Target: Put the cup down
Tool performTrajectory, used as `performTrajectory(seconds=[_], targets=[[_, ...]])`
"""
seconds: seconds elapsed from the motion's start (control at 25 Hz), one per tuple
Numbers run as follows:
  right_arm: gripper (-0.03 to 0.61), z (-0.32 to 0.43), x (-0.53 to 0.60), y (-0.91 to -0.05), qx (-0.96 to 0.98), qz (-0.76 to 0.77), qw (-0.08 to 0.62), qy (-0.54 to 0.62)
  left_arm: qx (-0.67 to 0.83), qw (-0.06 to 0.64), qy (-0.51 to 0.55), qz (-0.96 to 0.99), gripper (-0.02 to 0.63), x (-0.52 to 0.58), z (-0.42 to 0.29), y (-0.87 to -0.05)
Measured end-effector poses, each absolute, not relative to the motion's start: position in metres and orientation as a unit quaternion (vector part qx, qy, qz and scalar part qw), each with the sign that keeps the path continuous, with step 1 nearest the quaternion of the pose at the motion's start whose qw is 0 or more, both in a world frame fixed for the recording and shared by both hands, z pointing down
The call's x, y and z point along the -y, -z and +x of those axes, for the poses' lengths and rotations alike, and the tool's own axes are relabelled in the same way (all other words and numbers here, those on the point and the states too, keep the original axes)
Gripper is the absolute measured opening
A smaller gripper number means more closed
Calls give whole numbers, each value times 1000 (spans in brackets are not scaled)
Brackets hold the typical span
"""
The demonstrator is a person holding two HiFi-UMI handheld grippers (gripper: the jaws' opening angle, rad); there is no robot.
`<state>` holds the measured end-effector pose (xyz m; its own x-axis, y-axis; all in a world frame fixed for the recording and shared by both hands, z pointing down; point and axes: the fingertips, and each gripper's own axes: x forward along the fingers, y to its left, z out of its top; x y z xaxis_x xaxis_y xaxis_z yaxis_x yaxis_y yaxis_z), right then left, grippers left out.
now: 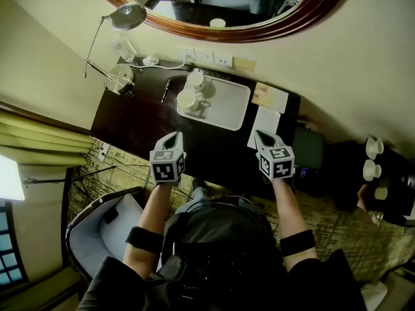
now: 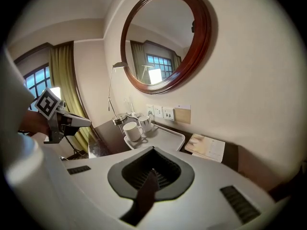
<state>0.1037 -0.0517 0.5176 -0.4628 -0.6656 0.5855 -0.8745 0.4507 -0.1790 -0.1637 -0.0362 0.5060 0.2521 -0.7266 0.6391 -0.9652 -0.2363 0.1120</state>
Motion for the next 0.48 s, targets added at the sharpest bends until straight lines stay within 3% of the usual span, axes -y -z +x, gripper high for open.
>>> performTrajectory(seconds=[0.48], targets=[[11, 104, 49, -512, 825, 465, 224, -232, 565, 254, -237, 748, 0, 30, -170, -505]])
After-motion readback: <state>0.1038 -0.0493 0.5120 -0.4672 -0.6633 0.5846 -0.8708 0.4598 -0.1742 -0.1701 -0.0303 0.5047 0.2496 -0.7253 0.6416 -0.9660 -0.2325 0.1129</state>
